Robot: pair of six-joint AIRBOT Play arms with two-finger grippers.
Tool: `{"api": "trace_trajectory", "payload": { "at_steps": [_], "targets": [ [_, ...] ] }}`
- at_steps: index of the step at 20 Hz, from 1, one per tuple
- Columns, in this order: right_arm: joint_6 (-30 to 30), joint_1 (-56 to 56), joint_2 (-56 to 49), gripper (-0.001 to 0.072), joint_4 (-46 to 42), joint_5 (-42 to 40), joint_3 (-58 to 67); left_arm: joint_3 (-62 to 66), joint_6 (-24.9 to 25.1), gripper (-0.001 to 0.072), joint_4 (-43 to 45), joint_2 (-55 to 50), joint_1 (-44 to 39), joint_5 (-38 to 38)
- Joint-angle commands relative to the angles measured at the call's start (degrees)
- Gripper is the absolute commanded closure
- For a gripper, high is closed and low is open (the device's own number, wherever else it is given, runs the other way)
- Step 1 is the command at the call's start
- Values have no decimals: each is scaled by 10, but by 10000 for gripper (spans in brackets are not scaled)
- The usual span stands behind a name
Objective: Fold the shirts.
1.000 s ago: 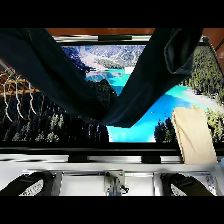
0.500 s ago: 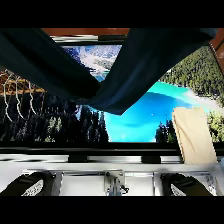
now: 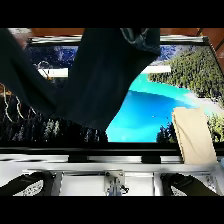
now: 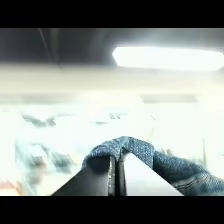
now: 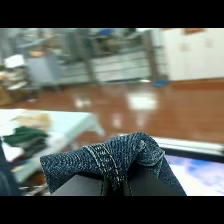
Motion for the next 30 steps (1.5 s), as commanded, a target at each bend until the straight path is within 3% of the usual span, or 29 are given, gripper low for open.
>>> {"api": "trace_trajectory", "payload": {
  "at_steps": [1,5,7,9,11,12,14,15,17,18,22,26,30],
  "targets": [
    [125,-50,-8,618,-223,93,0,-10,-18,625,-1,-96,-48,-85],
    [122,-137,-54,618,-291,351,0,-42,-18,625,0,-205,-124,-93],
    [87,-156,-94,618,-283,423,0,-42,-19,589,0,-261,-154,-135],
    [64,-157,-132,618,-280,427,0,-41,-17,-13,7,-299,-173,-177],
    [64,-155,-160,618,-277,412,0,-41,-27,-10,57,-300,-168,-243],
    [63,-155,-170,618,-277,410,0,-40,-70,-9,117,-290,-156,-285],
    [54,-155,-182,618,-277,410,0,-40,-212,12,259,-257,-117,-405],
    [49,-156,-185,618,-277,410,0,-40,-285,84,319,-238,-82,-504],
    [44,-156,-186,617,-278,410,0,-52,-350,107,324,-217,-4,-684],
    [44,-156,-186,618,-278,410,0,-87,-344,87,283,-201,38,-736],
    [42,-156,-186,617,-269,412,0,-360,-325,-13,137,-78,116,-692],
    [42,-156,-186,617,-241,412,0,-614,-325,-13,132,-8,75,-582],
    [39,-156,-186,617,-235,412,0,-711,-327,-13,84,-13,17,-419]
  ]
}}
